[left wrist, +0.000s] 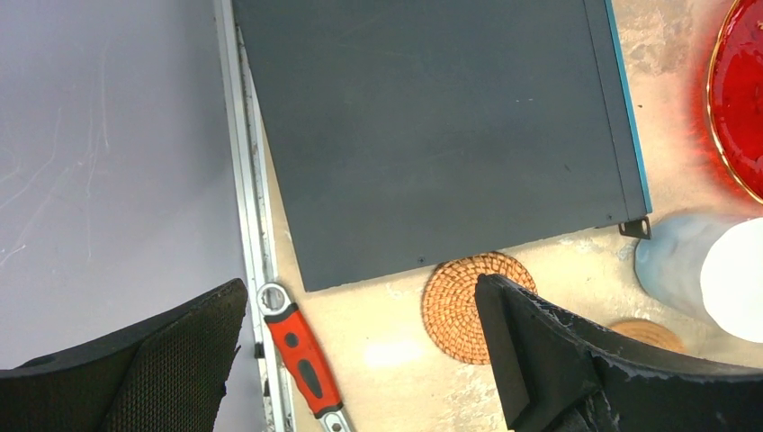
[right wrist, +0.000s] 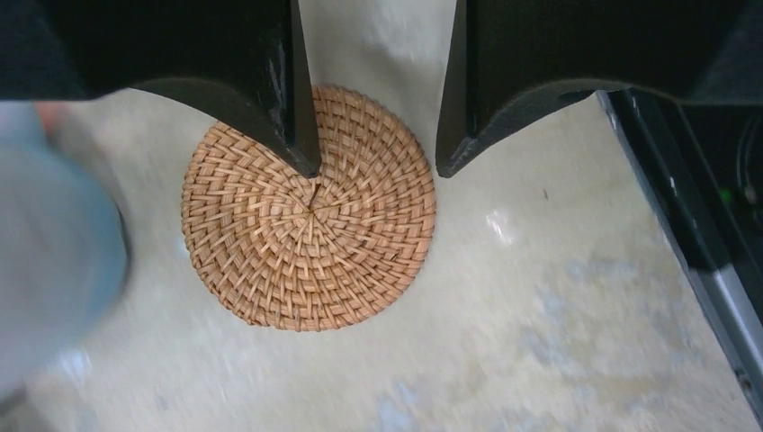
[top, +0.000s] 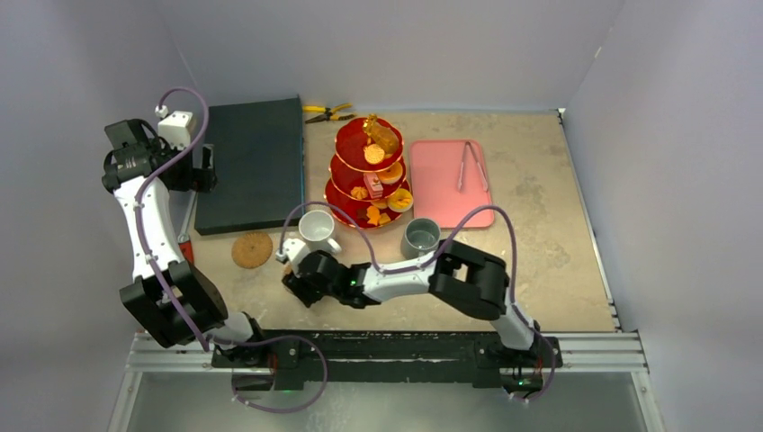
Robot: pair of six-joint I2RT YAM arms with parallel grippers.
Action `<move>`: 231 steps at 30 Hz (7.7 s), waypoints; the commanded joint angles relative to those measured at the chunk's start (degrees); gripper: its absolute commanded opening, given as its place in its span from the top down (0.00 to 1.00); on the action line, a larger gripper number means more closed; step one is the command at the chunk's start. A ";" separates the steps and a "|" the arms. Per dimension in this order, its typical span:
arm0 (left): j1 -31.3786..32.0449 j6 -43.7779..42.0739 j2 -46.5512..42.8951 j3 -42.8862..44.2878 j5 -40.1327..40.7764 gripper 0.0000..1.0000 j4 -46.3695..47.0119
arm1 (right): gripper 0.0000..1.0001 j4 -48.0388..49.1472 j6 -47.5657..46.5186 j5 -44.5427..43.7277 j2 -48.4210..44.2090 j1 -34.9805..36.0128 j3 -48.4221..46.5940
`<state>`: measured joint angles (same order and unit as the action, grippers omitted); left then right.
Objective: Serve the afternoon tea
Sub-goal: Move the coaster to the center of the board, then pick up the cup at the center of the board, then place the cup on the coaster, then adjust the cup at the center of the board.
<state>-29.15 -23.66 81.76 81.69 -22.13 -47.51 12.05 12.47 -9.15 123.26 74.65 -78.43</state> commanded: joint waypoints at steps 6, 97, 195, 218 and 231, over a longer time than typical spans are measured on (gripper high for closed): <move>-0.44 -12.29 0.64 -1.71 -3.27 0.01 -2.34 | 0.49 -5.92 15.50 -1.21 -13.19 -0.03 22.69; -0.37 -9.08 2.77 4.64 -9.14 0.01 -6.32 | 0.64 -2.48 4.20 -4.89 -6.91 -2.96 7.85; -0.39 -7.37 -0.35 -0.04 -13.29 0.01 -4.17 | 1.00 -8.26 0.02 -6.58 -17.86 -0.65 8.15; -0.41 -8.06 -0.44 0.86 -13.51 0.01 -4.61 | 0.17 -28.11 19.75 -15.56 -35.80 -11.53 14.66; -0.45 -8.52 0.75 0.49 -14.21 0.01 -3.78 | 0.21 -41.01 34.35 -19.29 -50.67 -19.99 32.47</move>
<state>-29.19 -31.14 82.41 81.73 -34.35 -53.15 -24.93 40.73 -27.94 75.70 54.85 -48.60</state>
